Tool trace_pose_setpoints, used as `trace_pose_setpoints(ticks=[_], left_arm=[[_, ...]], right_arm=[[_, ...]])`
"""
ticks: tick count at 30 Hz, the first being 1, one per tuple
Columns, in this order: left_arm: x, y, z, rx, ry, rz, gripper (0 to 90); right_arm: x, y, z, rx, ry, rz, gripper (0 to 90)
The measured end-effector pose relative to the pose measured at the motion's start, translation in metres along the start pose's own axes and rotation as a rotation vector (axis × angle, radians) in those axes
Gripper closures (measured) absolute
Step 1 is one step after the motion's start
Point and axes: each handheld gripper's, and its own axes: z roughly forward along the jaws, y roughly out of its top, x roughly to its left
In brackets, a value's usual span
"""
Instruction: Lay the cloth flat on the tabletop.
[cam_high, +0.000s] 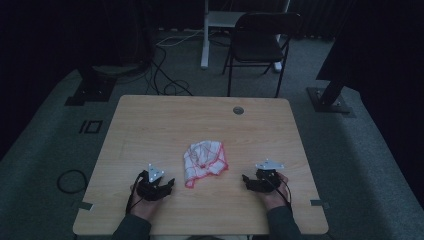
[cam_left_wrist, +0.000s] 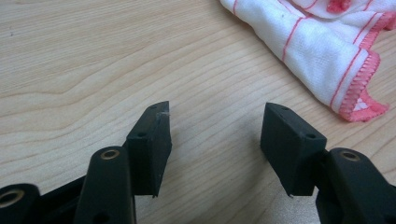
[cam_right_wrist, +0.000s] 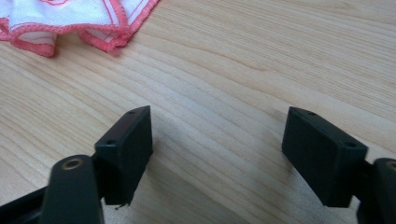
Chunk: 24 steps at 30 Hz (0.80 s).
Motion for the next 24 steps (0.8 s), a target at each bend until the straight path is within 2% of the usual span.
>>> trace_pose_setpoints(ticks=[9,12,15,17,19,24], left_arm=[[-0.004,0.0,0.0,-0.001,-0.008,0.007,44.6],[-0.006,0.001,0.001,-0.004,-0.011,0.01,48.1],[-0.007,0.001,0.001,-0.006,-0.009,0.007,49.3],[-0.007,0.001,0.001,-0.006,-0.009,0.005,49.5],[-0.008,0.001,0.001,-0.005,-0.008,0.004,49.4],[-0.008,0.001,0.001,-0.006,-0.014,0.005,49.3]], right_arm=[[0.002,0.0,-0.001,0.0,0.001,-0.001,30.9],[0.005,0.002,0.0,0.007,0.019,-0.018,31.3],[0.008,0.004,0.0,0.017,0.027,-0.024,35.7],[0.008,0.006,-0.001,0.028,0.034,-0.027,43.3],[0.008,0.007,-0.001,0.023,0.053,-0.022,46.9],[0.014,0.012,-0.008,0.007,0.083,-0.064,52.3]])
